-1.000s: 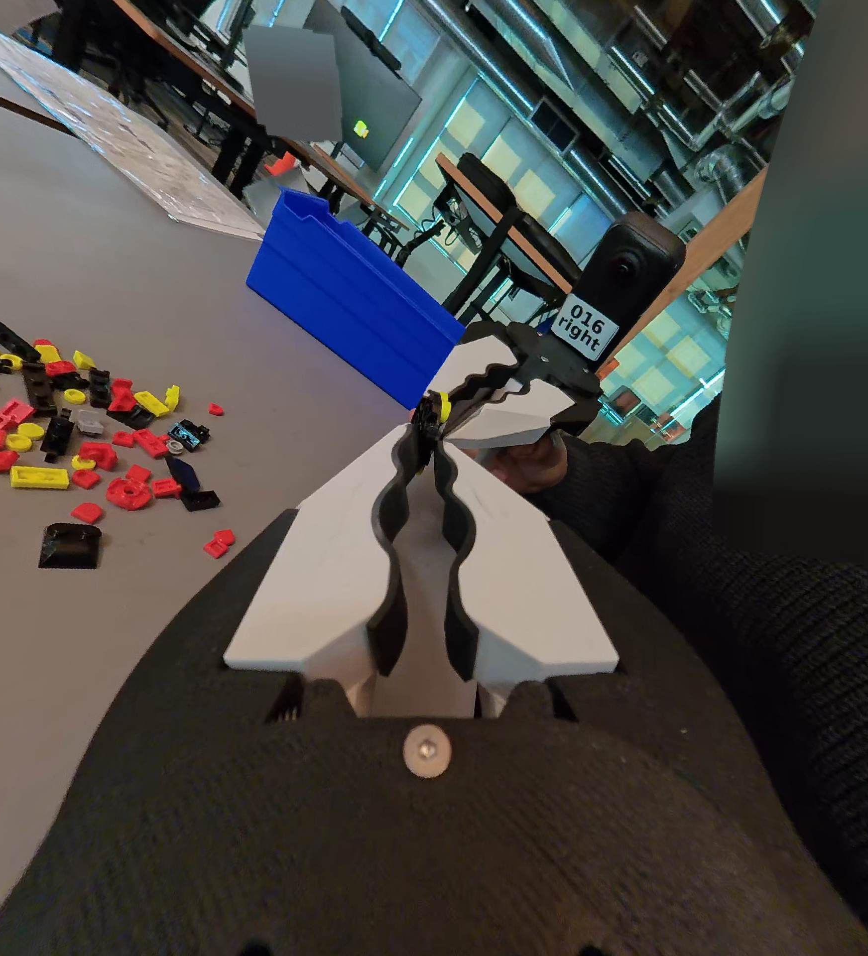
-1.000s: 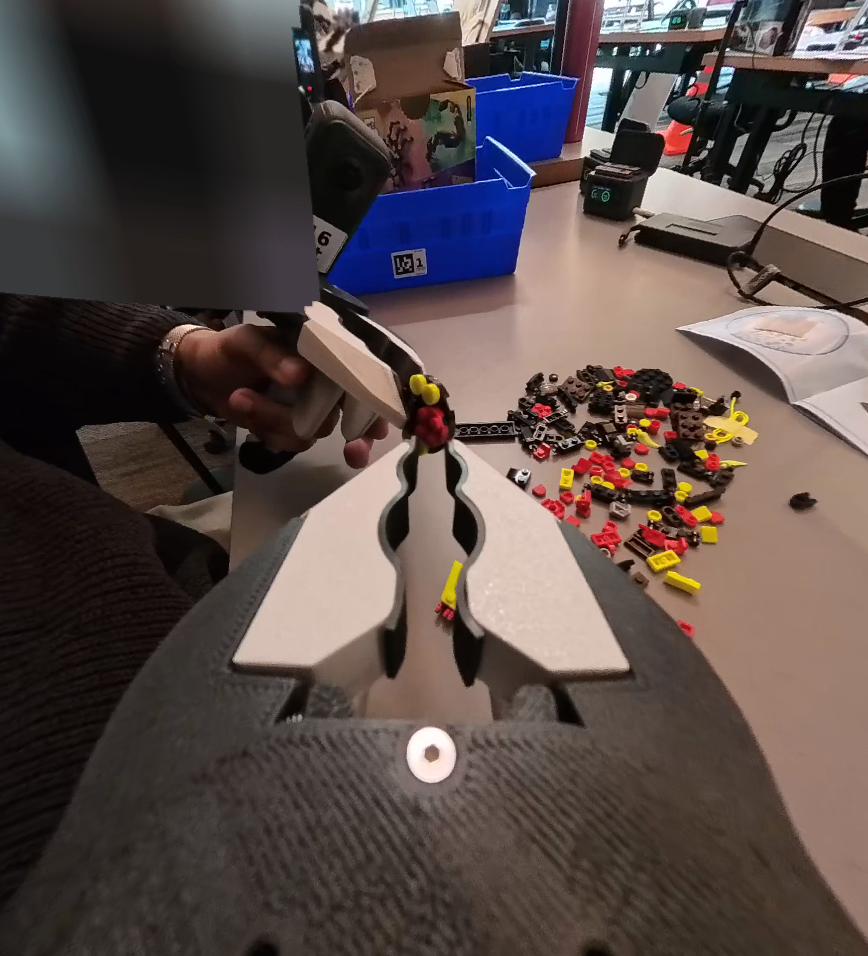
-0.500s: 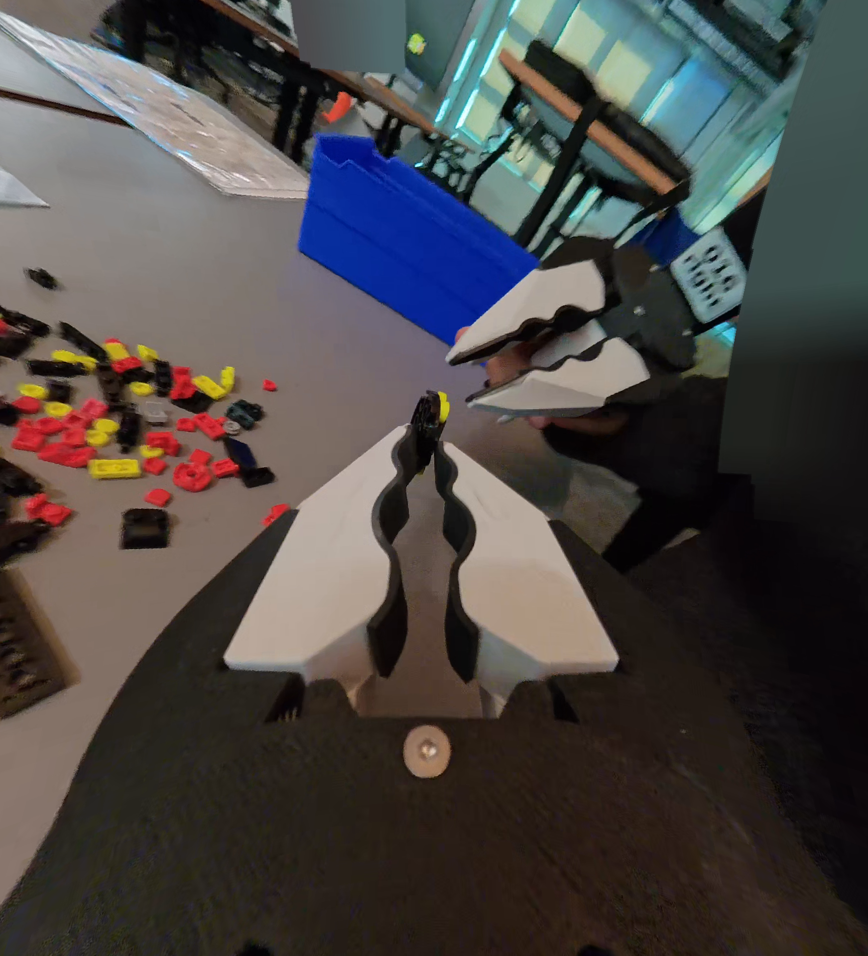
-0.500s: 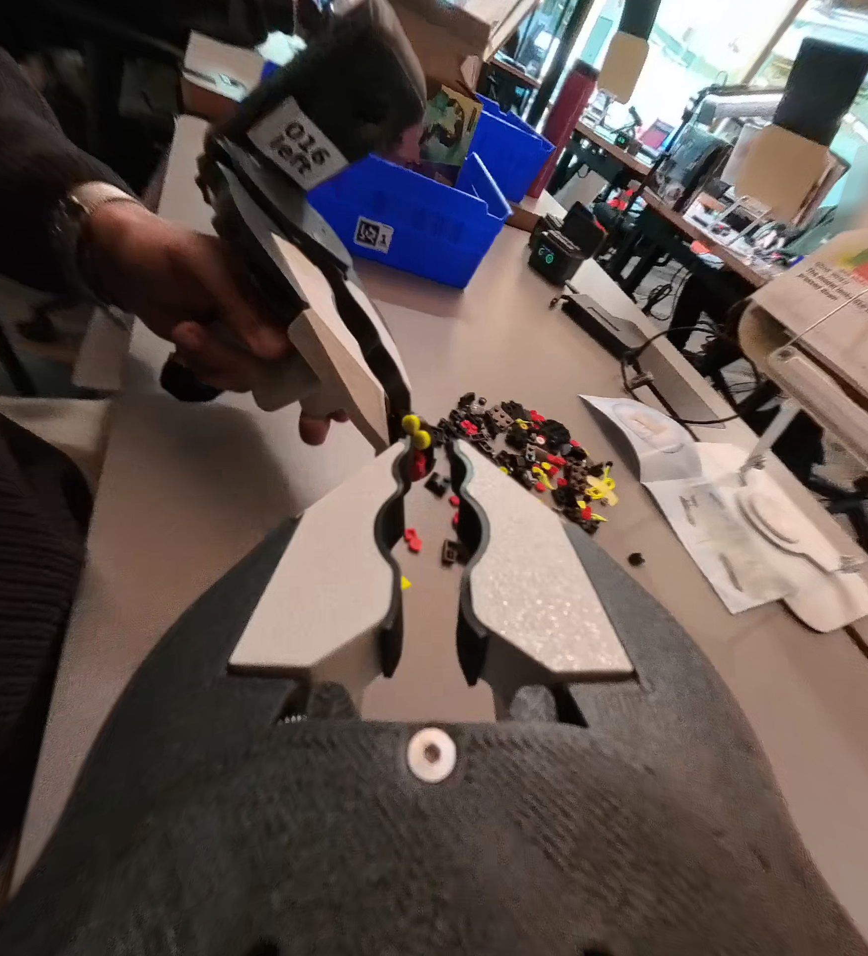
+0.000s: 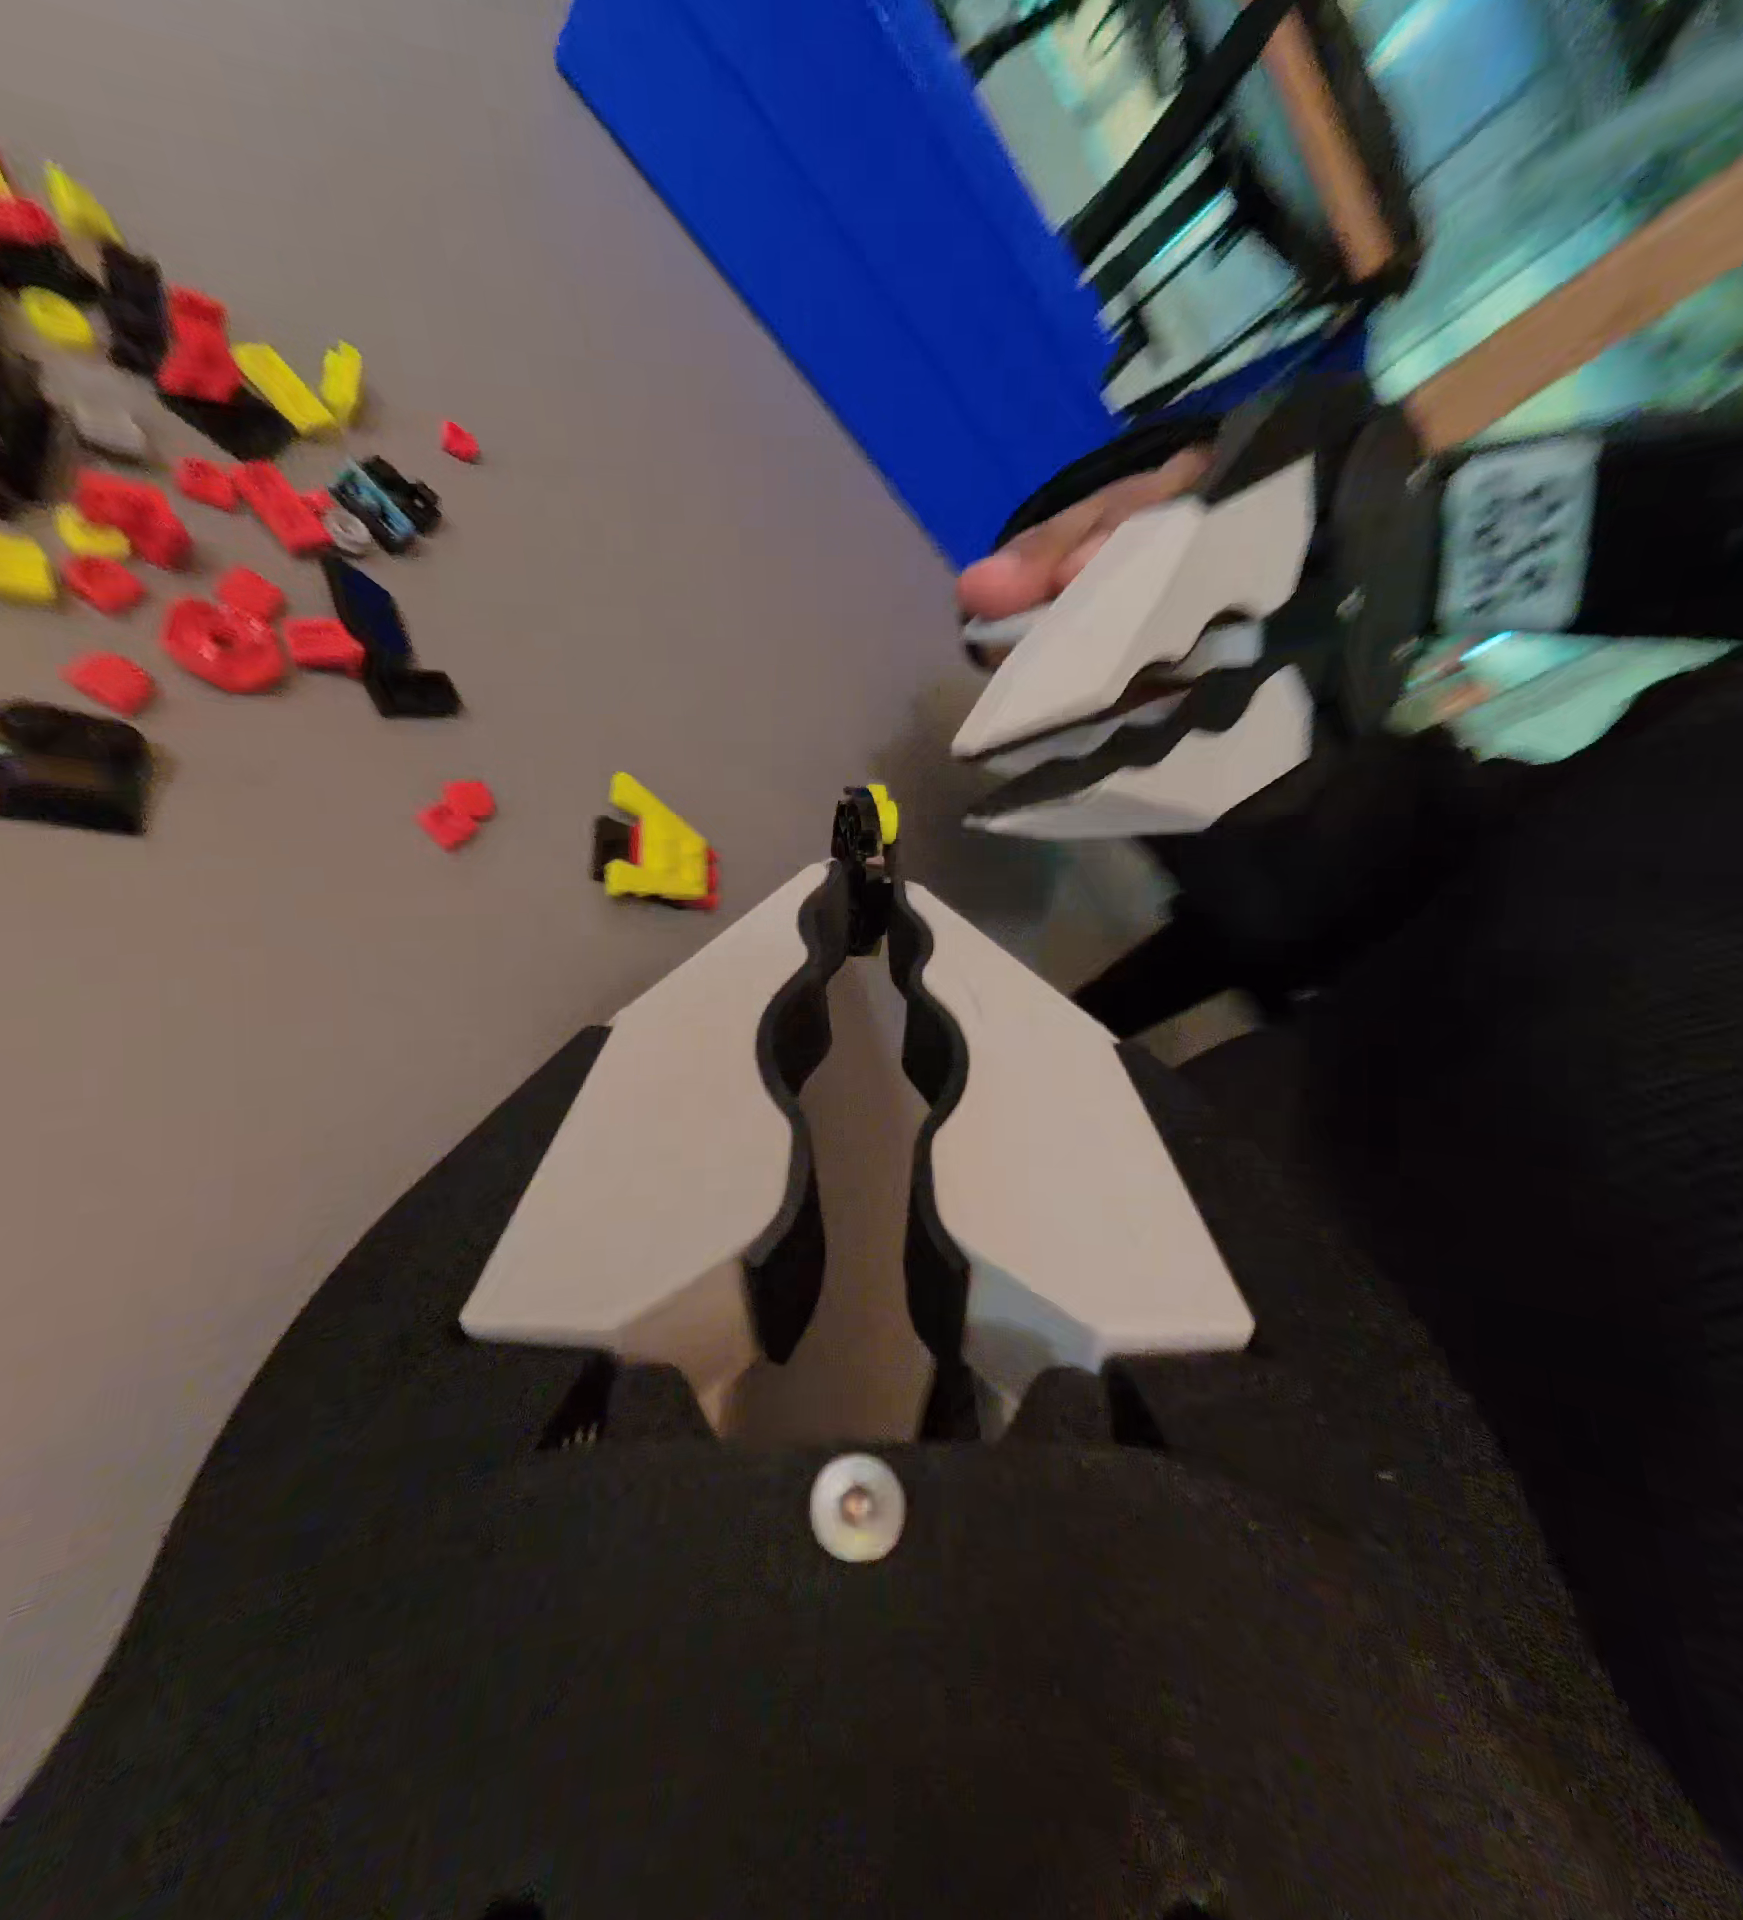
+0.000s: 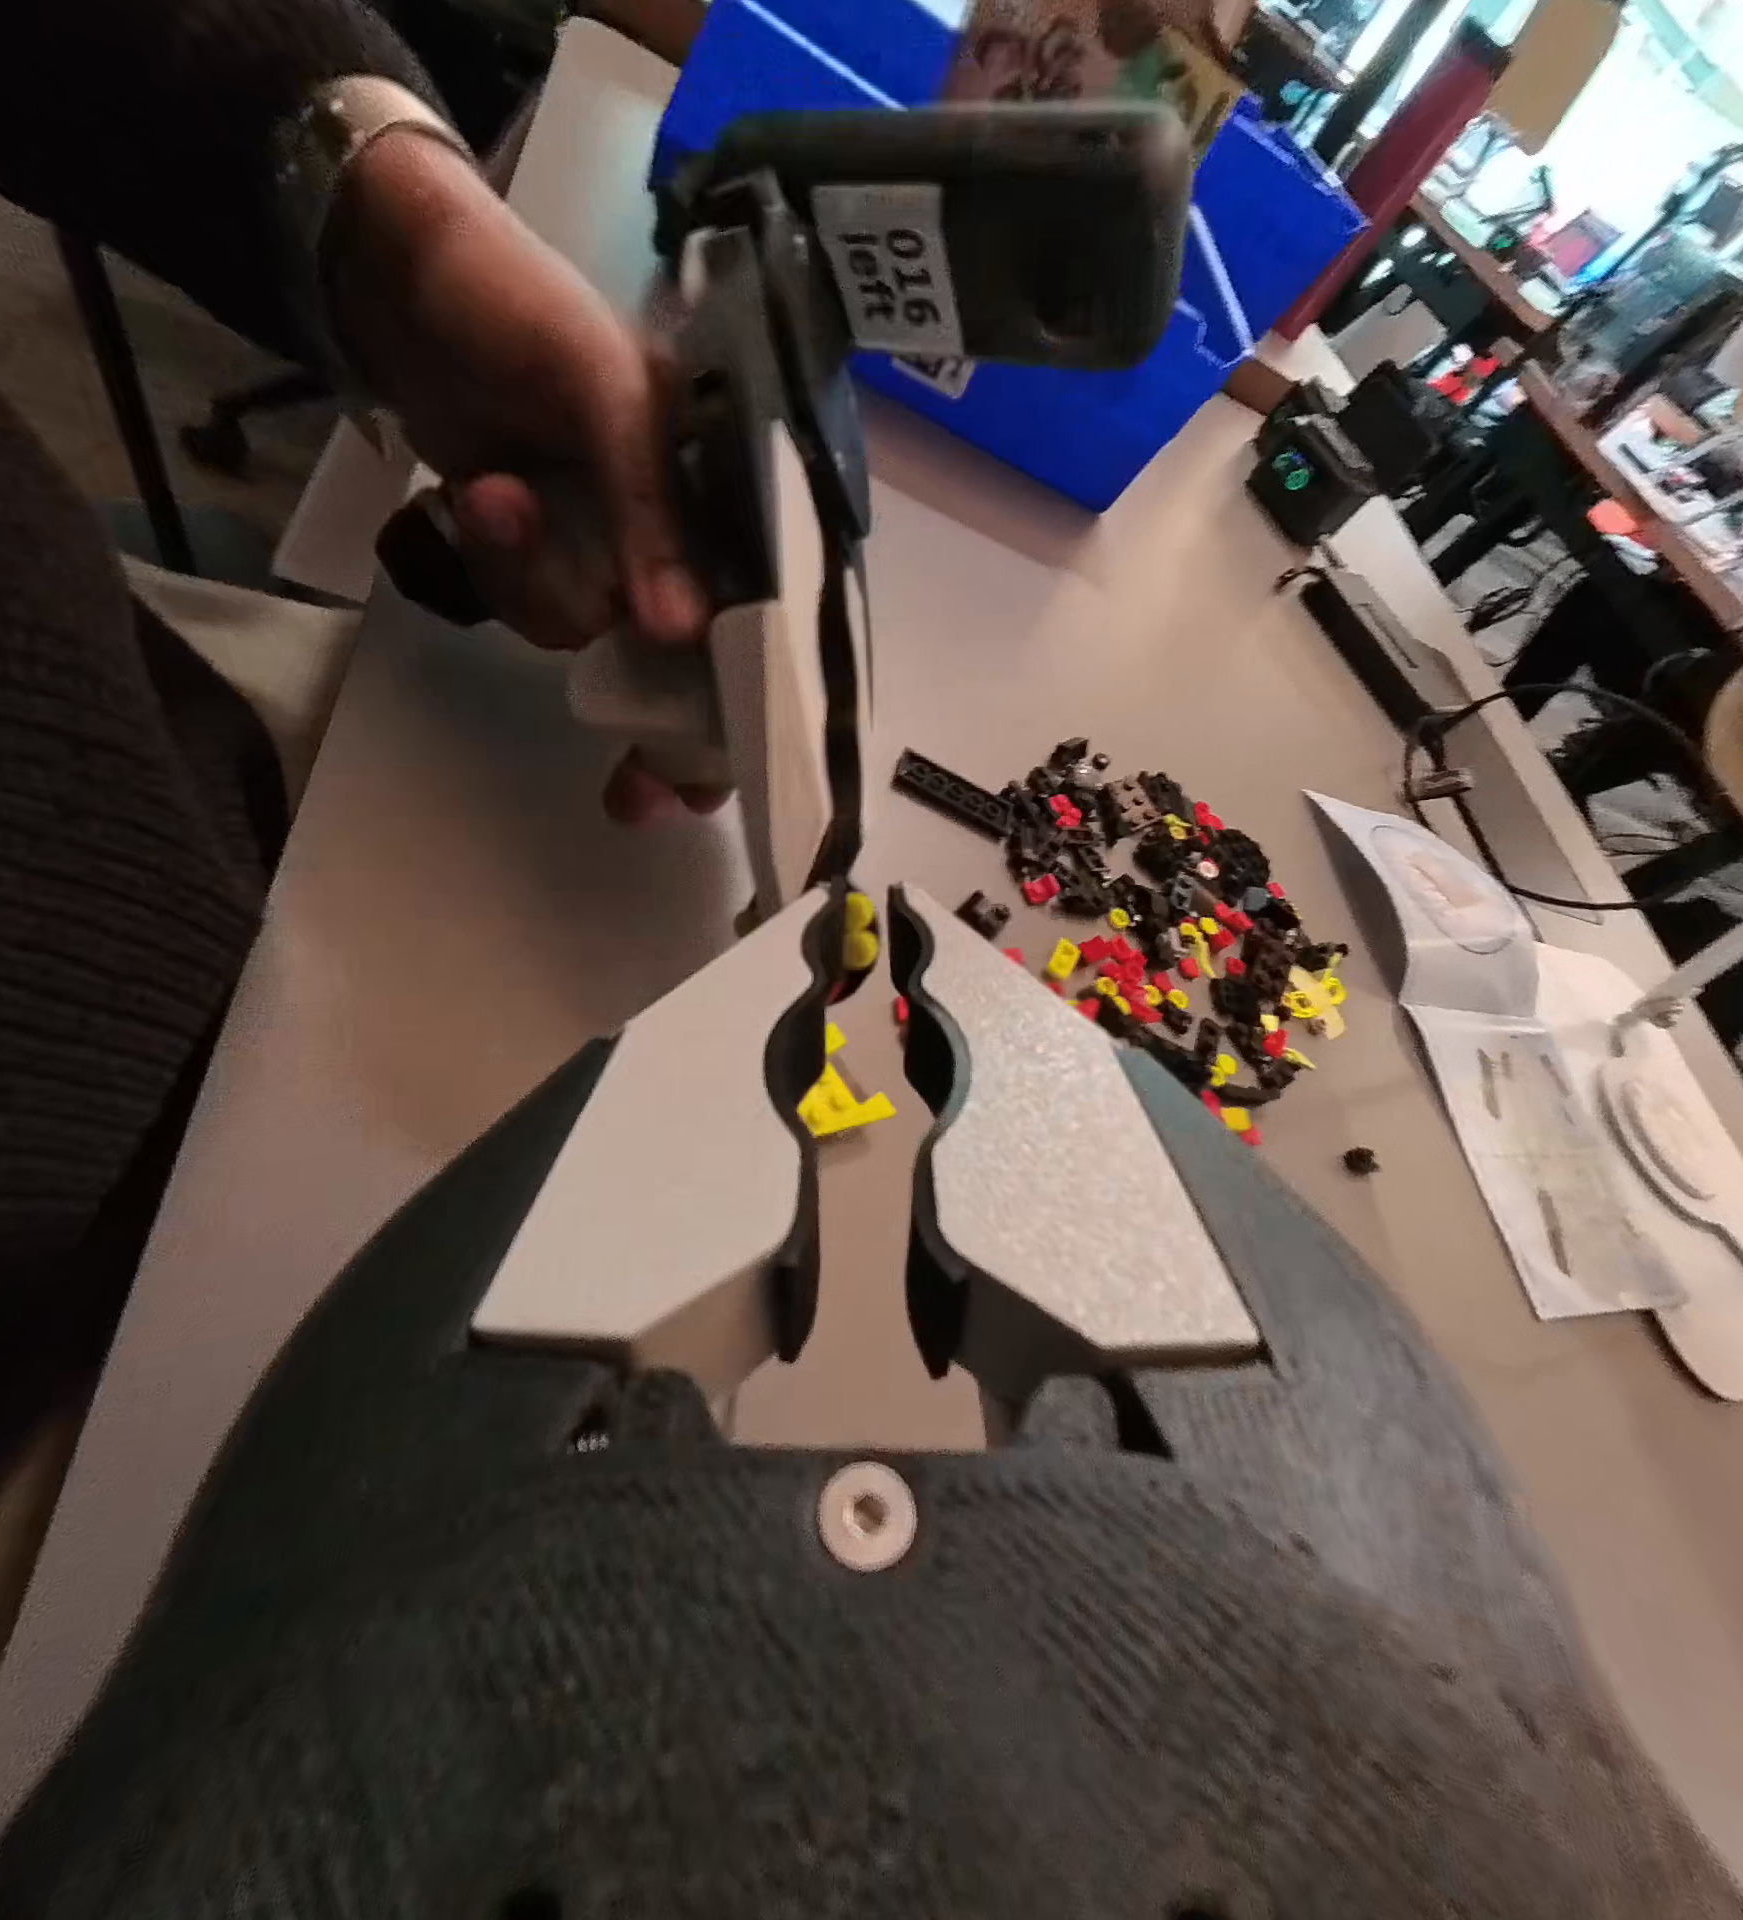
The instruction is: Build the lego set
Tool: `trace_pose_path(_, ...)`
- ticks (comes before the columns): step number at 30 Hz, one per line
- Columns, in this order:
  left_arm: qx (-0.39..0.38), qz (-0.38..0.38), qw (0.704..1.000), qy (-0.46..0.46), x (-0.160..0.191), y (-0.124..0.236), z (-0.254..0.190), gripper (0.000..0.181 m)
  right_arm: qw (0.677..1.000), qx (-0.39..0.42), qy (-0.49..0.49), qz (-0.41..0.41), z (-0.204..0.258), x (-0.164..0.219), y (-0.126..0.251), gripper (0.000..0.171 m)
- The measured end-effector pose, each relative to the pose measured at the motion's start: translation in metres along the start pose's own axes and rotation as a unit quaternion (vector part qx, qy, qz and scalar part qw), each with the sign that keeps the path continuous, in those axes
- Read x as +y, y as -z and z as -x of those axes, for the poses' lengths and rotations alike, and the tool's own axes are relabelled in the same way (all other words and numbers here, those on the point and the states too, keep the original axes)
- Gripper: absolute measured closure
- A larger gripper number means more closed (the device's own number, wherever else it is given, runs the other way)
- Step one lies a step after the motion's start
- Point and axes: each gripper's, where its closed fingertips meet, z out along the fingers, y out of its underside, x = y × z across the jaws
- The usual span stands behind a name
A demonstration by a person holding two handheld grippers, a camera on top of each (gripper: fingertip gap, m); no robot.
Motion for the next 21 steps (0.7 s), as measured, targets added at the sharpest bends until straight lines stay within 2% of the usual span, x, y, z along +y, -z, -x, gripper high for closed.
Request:
trace_pose_path(3,0.06,-0.012,0.995,0.078,-0.003,0.004,-0.006,0.179,0.999,-0.032,-0.019,-0.001,0.006,0.005,0.0,0.165)
trace_pose_path(11,0.093,0.006,0.991,0.092,0.002,0.003,-0.017,0.178,0.994,-0.066,-0.088,-0.023,0.006,0.004,0.002,0.163)
trace_pose_path(15,0.087,0.013,0.994,0.07,0.004,0.003,-0.017,0.179,0.989,-0.087,-0.115,-0.026,0.01,0.004,0.002,0.163)
trace_pose_path(21,0.033,0.046,0.998,-0.029,0.013,0.0,-0.014,0.179,0.983,-0.124,-0.135,-0.009,0.019,0.011,0.0,0.162)
